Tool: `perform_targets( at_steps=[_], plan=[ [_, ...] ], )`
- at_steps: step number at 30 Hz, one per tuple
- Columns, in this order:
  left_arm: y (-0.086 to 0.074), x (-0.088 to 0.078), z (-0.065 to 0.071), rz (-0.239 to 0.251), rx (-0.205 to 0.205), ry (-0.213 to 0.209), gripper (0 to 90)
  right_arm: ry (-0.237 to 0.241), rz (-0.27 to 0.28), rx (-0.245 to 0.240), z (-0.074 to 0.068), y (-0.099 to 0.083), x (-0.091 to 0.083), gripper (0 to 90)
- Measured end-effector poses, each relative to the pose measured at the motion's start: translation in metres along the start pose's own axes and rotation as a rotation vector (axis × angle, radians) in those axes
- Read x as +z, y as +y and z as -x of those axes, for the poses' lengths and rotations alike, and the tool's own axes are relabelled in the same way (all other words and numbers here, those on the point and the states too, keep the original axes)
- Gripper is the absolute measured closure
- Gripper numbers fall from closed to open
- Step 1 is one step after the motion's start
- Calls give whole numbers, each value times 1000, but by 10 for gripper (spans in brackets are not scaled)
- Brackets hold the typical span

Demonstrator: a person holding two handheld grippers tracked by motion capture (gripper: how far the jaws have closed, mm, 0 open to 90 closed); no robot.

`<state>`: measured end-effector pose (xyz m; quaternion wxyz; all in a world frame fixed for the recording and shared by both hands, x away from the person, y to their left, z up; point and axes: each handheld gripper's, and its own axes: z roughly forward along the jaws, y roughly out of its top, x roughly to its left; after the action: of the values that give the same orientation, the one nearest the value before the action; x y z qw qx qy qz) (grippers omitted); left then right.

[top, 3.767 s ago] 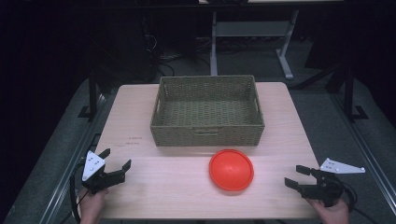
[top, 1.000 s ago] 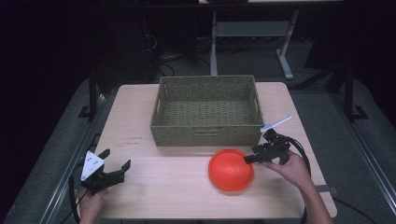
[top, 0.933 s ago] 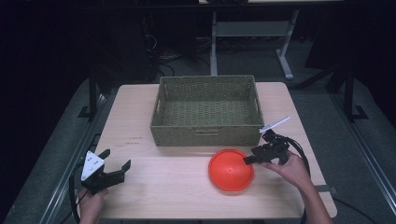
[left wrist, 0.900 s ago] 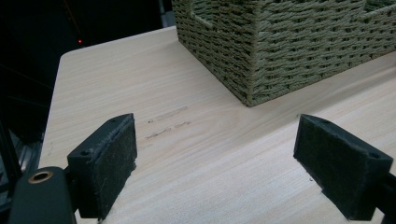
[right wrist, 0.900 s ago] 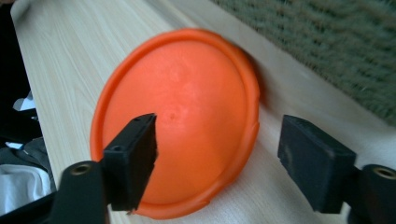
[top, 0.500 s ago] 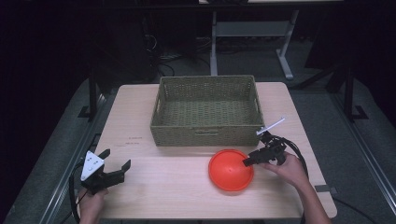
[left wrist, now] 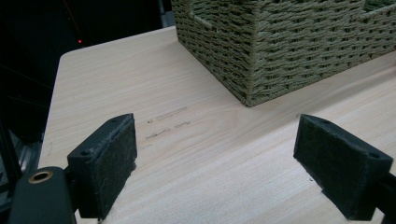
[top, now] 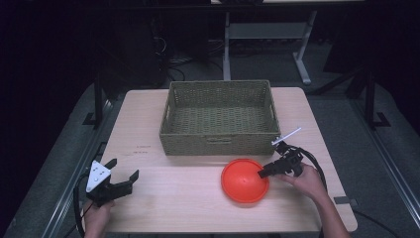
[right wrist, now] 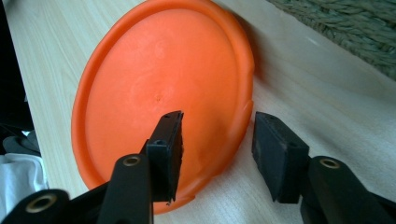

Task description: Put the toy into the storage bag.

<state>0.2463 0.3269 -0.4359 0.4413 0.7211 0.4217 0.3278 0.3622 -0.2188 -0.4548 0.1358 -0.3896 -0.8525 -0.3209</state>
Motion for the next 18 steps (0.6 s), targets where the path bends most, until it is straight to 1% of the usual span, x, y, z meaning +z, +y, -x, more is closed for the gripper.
perform_targets(
  at_steps=[6, 12, 15, 18],
  plan=[
    [0, 0, 0, 2, -2, 0, 127, 1, -5, -7, 0, 0, 2, 549],
    [0, 0, 0, 1, -3, 0, 127, 5, -6, -3, 0, 1, 2, 568],
    [0, 0, 1, -2, 3, -1, 127, 8, -6, -7, 1, 1, 3, 579],
    [0, 0, 1, -2, 4, -1, 127, 0, -7, -9, 1, 2, 5, 585]
  ],
)
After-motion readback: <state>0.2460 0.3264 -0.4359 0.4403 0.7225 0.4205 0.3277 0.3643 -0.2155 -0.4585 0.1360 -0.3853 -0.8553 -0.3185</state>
